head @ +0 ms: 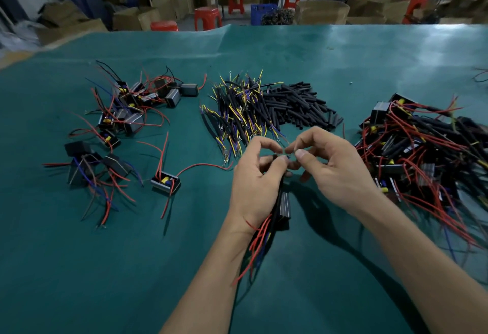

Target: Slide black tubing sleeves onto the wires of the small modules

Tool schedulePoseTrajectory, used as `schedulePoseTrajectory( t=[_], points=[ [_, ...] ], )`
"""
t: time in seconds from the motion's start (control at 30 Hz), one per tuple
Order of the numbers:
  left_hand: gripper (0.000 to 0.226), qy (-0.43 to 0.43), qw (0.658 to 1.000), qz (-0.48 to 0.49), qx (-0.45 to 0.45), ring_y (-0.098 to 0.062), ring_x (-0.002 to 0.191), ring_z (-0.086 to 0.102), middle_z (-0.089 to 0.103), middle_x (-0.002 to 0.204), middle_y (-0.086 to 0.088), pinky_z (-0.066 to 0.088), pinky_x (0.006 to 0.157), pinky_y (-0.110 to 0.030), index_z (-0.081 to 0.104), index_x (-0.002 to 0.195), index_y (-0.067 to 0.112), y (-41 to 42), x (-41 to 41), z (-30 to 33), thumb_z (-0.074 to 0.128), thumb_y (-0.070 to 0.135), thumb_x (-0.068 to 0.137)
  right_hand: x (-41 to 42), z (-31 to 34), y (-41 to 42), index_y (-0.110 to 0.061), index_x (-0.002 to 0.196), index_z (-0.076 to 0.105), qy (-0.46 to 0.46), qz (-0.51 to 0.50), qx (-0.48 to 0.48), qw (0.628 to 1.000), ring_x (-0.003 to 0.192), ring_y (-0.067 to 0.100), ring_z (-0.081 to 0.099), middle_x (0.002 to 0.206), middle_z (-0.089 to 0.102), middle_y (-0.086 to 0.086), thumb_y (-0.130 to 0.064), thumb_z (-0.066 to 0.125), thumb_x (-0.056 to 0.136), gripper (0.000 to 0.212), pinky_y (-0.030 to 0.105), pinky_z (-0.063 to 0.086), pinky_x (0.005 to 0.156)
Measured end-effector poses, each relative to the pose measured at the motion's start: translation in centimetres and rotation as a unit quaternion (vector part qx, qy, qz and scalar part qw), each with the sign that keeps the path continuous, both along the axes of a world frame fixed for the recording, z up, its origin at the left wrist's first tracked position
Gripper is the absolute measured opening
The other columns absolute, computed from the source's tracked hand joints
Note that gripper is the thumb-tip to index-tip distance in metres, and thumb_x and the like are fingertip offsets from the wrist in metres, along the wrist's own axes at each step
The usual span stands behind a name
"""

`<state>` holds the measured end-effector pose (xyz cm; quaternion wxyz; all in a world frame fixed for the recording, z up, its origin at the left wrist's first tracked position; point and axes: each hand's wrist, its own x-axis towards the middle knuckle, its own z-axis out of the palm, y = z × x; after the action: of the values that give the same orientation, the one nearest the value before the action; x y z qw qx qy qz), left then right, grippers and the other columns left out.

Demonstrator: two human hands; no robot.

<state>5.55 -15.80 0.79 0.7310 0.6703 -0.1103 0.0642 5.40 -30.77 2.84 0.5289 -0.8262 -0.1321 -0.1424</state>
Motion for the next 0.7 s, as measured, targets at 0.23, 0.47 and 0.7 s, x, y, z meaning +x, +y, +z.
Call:
schedulePoseTrajectory(
  t=[0.23,0.47,0.7],
  points=[
    [0.020,0.060,0.998,-0.006,-0.035,-0.006,0.053,0.060,0.070,0.063,-0.001,0.050,0.058,-0.017,0.056,0.095,0.011,-0.2,0.1,0.4,0.050,-0.008,0.094,0.1,-0.3,0.0,-0.031,0.088,0.062,-0.035,-0.023,-0.063,0.997,0.070,0.040,0.062,0.088,0.070,0.004,-0.008,0.065,0.094,0.024,0.049,0.054,0.057],
    [0.025,0.081,0.996,0.012,-0.032,-0.009,0.050,0.056,0.071,0.069,-0.005,0.048,0.055,-0.020,0.055,0.099,0.014,0.1,0.0,0.5,0.058,-0.009,0.091,-0.4,0.2,0.2,-0.016,0.092,0.063,-0.120,-0.017,-0.168,0.978,0.083,0.019,0.062,0.089,0.067,-0.003,0.001,0.065,0.091,0.017,0.038,0.051,0.066],
    [0.019,0.093,0.996,0.002,0.004,-0.007,0.053,0.057,0.069,0.070,-0.007,0.044,0.055,-0.024,0.066,0.102,0.011,0.0,0.2,0.3,0.060,-0.004,0.092,-0.6,0.9,0.1,-0.013,0.092,0.060,-0.168,-0.015,-0.242,0.956,0.076,0.022,0.055,0.082,0.061,-0.004,-0.001,0.064,0.091,0.013,0.043,0.048,0.065]
  ],
)
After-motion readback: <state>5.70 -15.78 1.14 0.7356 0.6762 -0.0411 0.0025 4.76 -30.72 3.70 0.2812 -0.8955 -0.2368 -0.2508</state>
